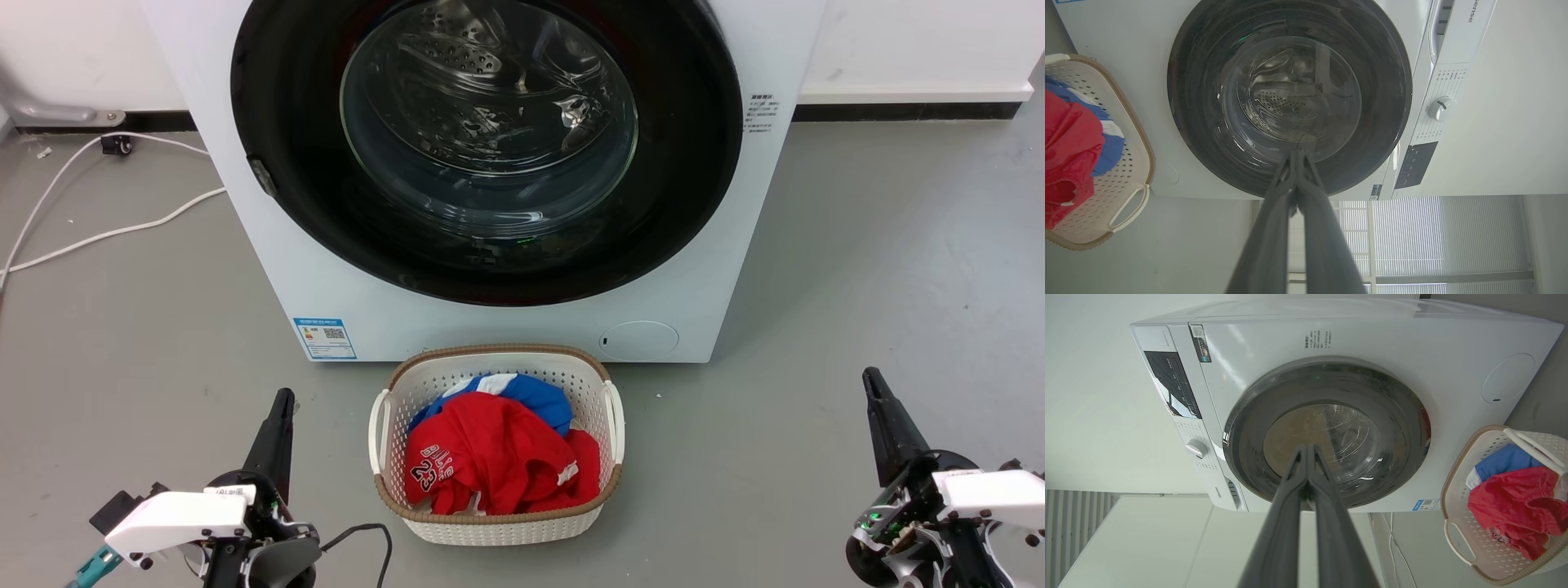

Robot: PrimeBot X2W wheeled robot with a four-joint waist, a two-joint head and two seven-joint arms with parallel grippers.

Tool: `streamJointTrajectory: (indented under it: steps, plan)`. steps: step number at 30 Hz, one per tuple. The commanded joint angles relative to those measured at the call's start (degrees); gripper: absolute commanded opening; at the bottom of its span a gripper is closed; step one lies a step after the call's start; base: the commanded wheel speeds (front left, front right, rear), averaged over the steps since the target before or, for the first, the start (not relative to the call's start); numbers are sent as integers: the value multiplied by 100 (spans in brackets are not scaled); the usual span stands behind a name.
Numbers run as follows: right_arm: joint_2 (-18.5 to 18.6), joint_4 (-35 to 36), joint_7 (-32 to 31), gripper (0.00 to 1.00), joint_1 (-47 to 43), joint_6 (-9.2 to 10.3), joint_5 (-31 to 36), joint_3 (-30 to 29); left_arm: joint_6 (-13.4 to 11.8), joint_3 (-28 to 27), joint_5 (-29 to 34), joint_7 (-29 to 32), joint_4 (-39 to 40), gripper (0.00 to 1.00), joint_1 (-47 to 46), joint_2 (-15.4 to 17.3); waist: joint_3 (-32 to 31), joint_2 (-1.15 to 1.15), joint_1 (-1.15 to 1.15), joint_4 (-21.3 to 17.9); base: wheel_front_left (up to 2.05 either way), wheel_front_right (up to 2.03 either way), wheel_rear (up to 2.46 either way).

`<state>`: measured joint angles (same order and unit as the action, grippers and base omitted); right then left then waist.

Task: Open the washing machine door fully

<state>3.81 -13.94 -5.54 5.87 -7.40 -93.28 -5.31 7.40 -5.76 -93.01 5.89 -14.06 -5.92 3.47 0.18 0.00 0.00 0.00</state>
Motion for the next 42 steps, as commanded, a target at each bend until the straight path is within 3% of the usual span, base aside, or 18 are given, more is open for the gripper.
streamJointTrajectory:
  steps: [1, 27, 28, 36, 42]
  plan:
    - [-13, -8, -3, 0, 47, -17, 29, -13, 16, -9, 27, 17, -5, 0, -49, 2, 0, 0, 0, 0, 0, 0, 0]
    - [-41, -10, -33, 0, 52, -17, 61, -49, 16, -38, 53, 46, -6, 0, -50, -16, 0, 0, 0, 0, 0, 0, 0]
    - [-25, -3, -29, 100, 2, 0, 35, -38, 0, -21, 16, 9, -1, 100, -4, -18, 0, 0, 0, 0, 0, 0, 0]
    - [-19, 106, 122, 100, -89, -1, 210, 81, 0, 251, 148, -204, 87, 100, -27, -24, 0, 0, 0, -10, 0, 0, 0]
    - [37, 129, 325, 100, -127, -2, 625, 210, 1, 344, 621, -375, 174, 100, -24, -25, -5, 0, 0, -16, 0, 0, 0]
